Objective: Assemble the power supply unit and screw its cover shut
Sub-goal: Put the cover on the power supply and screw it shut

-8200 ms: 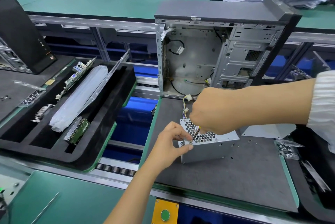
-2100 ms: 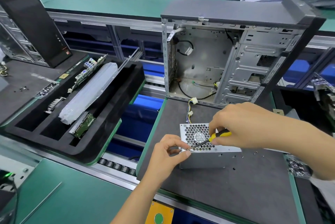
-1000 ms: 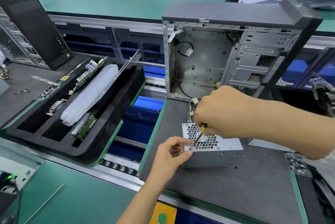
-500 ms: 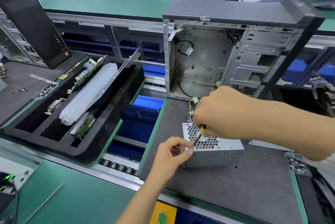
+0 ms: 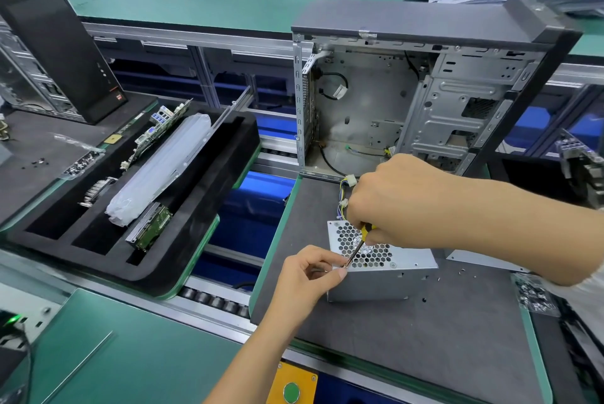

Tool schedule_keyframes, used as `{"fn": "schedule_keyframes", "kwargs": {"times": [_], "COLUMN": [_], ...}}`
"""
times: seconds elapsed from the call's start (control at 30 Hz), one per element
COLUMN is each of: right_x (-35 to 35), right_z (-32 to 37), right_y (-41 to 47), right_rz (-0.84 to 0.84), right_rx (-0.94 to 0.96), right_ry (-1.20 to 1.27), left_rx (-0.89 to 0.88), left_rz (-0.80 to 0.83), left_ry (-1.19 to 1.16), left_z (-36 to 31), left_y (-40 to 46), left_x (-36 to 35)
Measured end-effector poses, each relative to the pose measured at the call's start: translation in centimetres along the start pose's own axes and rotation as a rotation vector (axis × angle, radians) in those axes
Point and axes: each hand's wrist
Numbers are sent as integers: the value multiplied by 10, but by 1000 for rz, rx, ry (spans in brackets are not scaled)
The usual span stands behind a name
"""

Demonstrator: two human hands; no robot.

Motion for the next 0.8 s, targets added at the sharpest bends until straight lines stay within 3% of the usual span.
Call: {"fn": "schedule_keyframes", "kwargs": {"times": [0.6,0.8], "right_x": [1,7], "right_z": [2,7], "right_y": [5,7], "right_rz": [34,82], "right_rx": [-8,39], "right_ry": [-37,-15], "left_rx": [69,65], "left_rz": [117,71], "left_ry": [4,34], "left_z": [-7,-10], "left_y": [0,2], "left_x": [13,6]}}
Point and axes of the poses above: each hand's wrist, its own y-axis towards the middle knuckle, its own x-axis out of the back of the hand, z = x × y, and after that the axes turned 12 degrees about -z, right-handed
